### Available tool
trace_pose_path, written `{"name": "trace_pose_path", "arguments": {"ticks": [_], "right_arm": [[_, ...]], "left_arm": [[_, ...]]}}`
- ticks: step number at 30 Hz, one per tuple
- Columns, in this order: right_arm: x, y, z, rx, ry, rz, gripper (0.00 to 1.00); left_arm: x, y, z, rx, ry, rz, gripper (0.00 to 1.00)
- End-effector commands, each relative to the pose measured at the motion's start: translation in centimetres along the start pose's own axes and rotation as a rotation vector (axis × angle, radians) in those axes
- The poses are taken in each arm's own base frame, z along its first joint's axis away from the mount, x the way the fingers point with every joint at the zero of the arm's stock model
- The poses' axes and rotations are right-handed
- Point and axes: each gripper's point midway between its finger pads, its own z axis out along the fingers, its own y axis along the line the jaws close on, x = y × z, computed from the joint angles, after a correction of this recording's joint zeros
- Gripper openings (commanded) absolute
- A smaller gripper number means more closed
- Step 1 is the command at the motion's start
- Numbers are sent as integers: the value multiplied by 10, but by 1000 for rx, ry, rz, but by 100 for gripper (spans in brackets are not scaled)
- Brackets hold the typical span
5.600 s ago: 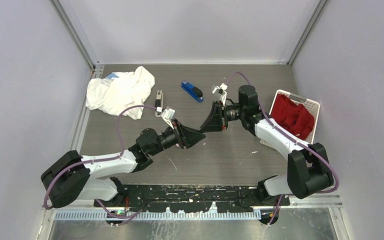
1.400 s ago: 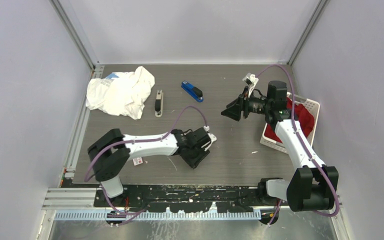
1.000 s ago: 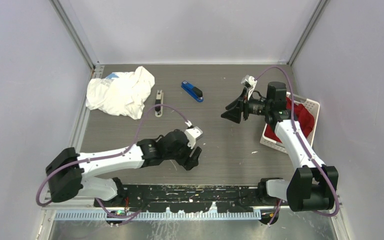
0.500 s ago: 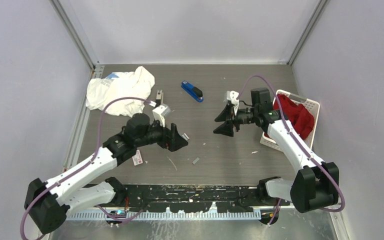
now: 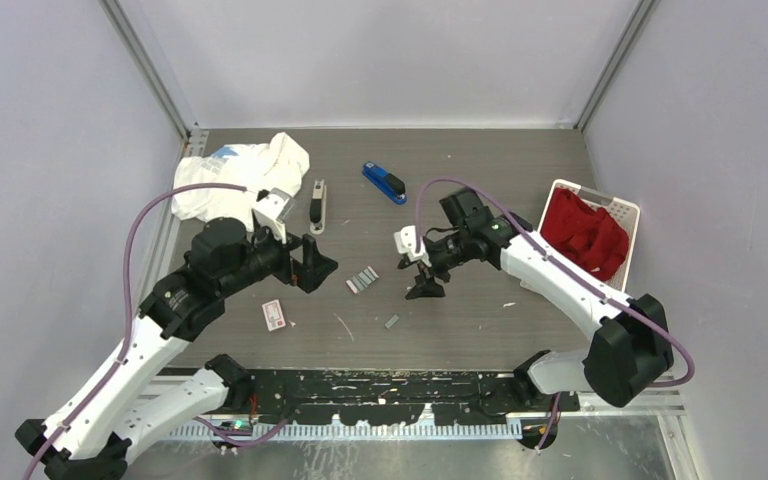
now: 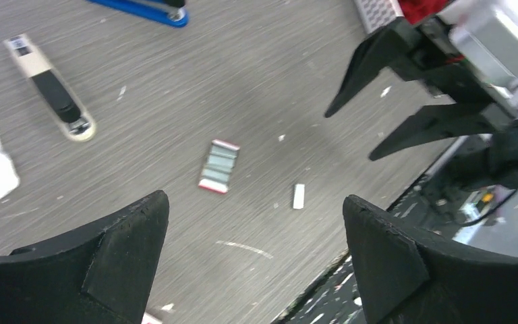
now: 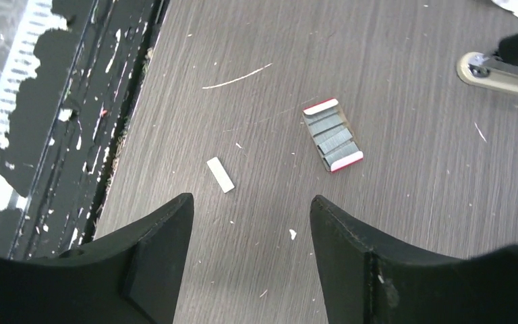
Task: Unload the staples from the stapler
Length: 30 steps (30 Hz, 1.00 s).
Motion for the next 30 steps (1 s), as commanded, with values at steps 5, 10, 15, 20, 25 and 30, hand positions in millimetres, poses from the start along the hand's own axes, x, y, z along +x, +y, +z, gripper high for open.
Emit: {"name": "trace_pose_path", "arguments": {"ticks": [5,10,15,20,25,30], "right_arm": [[13,6,20,-42,138,-136,69],[29,16,30,-78,196,-154,69],[42,27,46,-132,273,-175,67],[49,28,56,-134,330,-166,66],[60,25,64,-116,386,-160,64],[63,31,84,-133,429,-177,61]], "left_arm": [[7,50,-26,-256,64,189,99],[23,71,-23,-335,85,196,99],[19,76,-27,-364,46,189,99],[13,83,-33,-385,9,163,100],[10,85,-37,-396,-19,153,99],[8,87,-39,-403,-33,142,100]]}}
